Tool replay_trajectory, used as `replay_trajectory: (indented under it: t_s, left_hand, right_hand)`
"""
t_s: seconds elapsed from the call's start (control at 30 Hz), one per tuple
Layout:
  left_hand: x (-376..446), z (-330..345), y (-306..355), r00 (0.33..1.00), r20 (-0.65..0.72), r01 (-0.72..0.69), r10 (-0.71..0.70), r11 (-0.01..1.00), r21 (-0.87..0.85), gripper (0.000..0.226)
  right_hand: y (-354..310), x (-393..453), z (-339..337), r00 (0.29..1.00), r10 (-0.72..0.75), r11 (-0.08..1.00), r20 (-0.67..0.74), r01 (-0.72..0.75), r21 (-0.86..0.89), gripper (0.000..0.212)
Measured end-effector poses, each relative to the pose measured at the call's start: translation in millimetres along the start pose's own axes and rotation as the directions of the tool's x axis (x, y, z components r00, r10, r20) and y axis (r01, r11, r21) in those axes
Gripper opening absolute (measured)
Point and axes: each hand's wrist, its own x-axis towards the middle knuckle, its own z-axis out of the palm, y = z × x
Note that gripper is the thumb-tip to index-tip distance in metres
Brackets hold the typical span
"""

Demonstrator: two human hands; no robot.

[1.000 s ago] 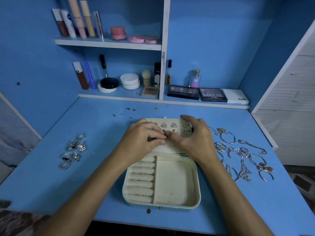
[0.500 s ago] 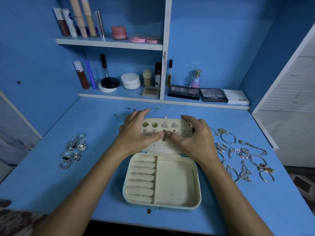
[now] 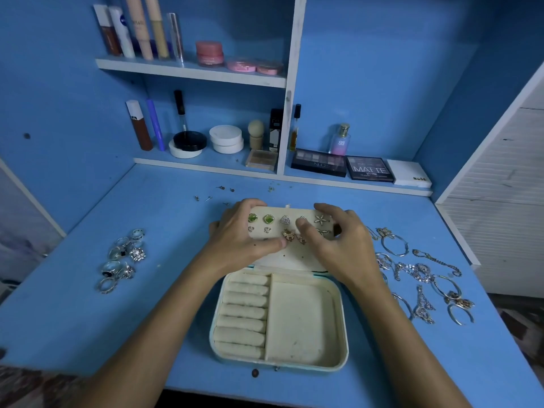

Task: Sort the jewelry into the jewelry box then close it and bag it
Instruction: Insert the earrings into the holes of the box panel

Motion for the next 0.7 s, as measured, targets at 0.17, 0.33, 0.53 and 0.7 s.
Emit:
replay_trajectory:
  t_s: [0.17,0.33,0.53,0.7]
  left_hand:
    - [1.1,0.7,-2.5,1.0,0.011,0.006,-0.006,0.999,-0.032,0.068]
    - [1.7,0.2,-3.4,1.0,0.019,-0.013,0.013,1.0,-0.014,0.068]
    - [4.4,1.4,-6.8,0.999,0.008,-0.038,0.038,0.999,0.0,0.067]
    - [6.5,3.2,-10.3,0.998,-0.001,-0.056,0.056,0.998,-0.008,0.068]
  right_hand:
    - [-3.7,18.3,-6.4,0.997,0.079,0.995,0.011,-0.08,0.053,0.028]
    - [-11.3,50.2,-11.8,0.998,0.06,0.998,0.018,-0.059,-0.026,0.023]
    - [-16.1,99.5,3.7,0.981,-0.074,0.972,0.178,0.111,-0.208,0.015]
    - [-12.7,131.5,28.1,0.935,-0.191,0.906,0.297,0.285,-0.313,0.012]
